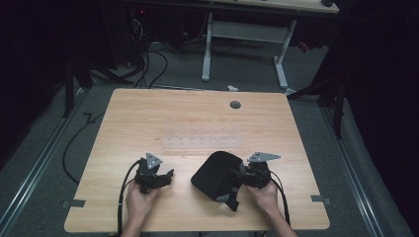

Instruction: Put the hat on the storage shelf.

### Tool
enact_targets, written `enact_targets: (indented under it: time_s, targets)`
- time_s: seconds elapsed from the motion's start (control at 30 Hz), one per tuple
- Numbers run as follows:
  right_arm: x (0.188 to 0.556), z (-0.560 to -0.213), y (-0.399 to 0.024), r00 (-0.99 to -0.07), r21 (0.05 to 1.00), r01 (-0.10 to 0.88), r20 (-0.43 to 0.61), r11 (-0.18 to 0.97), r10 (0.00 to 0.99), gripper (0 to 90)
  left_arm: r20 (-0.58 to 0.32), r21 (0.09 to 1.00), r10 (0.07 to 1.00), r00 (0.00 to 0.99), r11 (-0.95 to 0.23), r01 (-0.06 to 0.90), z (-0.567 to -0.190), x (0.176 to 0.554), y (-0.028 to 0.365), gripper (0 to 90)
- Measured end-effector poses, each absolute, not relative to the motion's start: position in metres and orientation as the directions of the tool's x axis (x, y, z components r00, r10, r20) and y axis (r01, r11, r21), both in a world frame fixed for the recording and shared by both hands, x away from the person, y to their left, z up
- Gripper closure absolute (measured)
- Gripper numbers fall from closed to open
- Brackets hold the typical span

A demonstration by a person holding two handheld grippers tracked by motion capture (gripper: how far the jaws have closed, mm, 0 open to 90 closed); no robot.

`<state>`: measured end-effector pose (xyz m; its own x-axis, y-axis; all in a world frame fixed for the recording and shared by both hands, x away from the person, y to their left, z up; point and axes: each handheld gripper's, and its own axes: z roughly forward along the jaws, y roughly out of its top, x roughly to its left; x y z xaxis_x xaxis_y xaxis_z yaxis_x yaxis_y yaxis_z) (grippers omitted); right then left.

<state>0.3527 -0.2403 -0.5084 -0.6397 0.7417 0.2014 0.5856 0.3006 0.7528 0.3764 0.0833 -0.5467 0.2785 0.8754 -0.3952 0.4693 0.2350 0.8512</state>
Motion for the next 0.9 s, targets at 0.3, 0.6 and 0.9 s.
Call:
enact_targets:
  time_s: [0.3,0.6,0.9]
  targets:
    - [0.336,-0.501,-0.238,-0.616,0.774,0.581,0.216,0.252,0.757,85.8,-0.394,0.849,0.87,0.295,0.222,0.479,-0.547,0.376,0.083,20.9]
    - [0.323,-0.504,-0.247,-0.58,0.778,0.608,0.298,0.159,0.758,86.1,-0.391,0.852,0.866,0.312,0.211,0.48,-0.547,0.376,0.084,21.6]
    - [0.317,-0.483,-0.26,-0.581,0.805,0.584,0.327,0.103,0.745,86.2,-0.368,0.862,0.851,0.374,0.162,0.48,-0.539,0.366,0.081,25.1]
